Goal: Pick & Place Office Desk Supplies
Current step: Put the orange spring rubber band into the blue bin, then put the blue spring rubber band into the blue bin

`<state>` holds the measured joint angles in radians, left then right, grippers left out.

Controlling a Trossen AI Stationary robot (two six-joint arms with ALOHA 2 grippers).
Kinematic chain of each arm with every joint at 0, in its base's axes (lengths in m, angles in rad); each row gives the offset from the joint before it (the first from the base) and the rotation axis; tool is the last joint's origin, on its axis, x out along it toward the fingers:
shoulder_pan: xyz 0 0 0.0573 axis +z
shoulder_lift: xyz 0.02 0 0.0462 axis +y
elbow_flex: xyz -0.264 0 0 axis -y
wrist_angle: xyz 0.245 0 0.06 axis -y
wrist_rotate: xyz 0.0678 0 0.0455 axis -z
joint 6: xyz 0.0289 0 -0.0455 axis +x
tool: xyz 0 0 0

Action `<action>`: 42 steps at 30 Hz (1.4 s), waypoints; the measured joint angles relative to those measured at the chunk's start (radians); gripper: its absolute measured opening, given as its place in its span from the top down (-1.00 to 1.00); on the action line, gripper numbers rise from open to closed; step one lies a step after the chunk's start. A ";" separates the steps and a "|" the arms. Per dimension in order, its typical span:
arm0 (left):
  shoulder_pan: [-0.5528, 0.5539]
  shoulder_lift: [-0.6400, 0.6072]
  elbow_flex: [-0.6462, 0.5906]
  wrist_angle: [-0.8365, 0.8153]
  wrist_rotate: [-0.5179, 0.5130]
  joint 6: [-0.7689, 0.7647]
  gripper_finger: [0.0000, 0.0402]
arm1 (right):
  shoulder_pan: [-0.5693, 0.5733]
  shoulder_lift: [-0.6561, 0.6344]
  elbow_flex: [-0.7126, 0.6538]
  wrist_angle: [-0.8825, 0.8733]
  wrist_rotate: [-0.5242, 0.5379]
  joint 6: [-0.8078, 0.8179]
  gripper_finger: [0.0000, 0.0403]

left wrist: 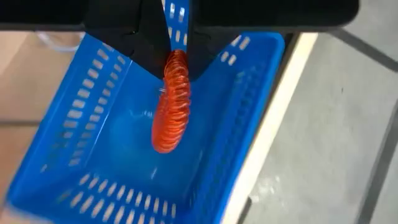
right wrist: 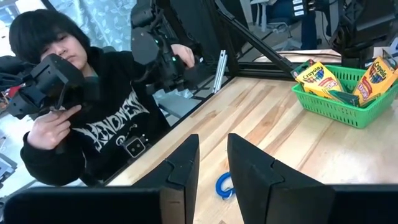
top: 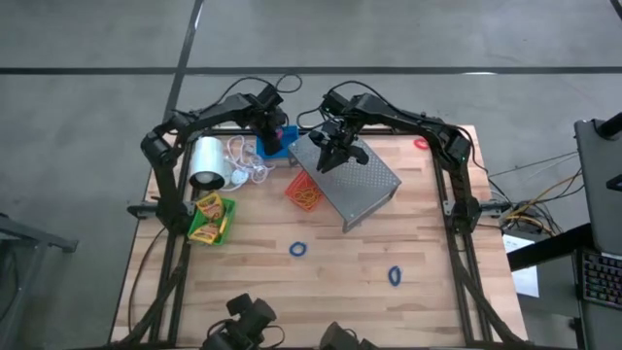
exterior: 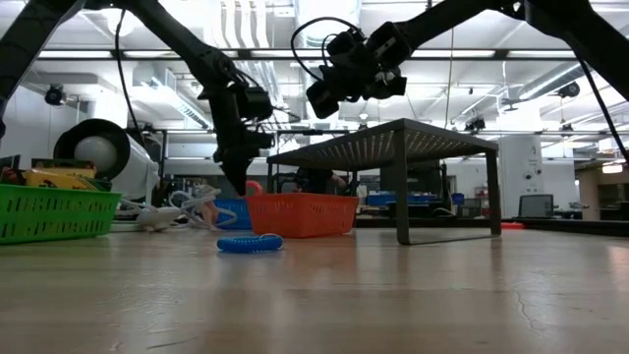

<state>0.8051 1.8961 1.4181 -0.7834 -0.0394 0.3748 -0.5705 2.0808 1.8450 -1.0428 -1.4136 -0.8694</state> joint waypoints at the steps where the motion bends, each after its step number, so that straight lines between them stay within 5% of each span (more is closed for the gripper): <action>1: 0.000 0.000 -0.014 0.000 -0.006 0.000 0.81 | 0.000 0.000 0.000 0.000 0.000 0.001 0.59; 13: 0.000 0.000 -0.179 0.188 -0.009 0.080 0.81 | 0.001 0.000 0.000 0.002 0.000 -0.006 0.61; 30: -0.002 -0.001 -0.182 0.219 -0.036 0.037 0.48 | 0.000 0.000 0.000 0.004 0.001 -0.023 0.63; 42: -0.002 -0.006 -0.175 0.218 -0.040 0.045 0.45 | 0.001 0.000 0.000 0.002 0.002 -0.021 0.64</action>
<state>0.8032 1.8903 1.2427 -0.5652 -0.0789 0.4200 -0.5697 2.0808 1.8446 -1.0412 -1.4120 -0.8906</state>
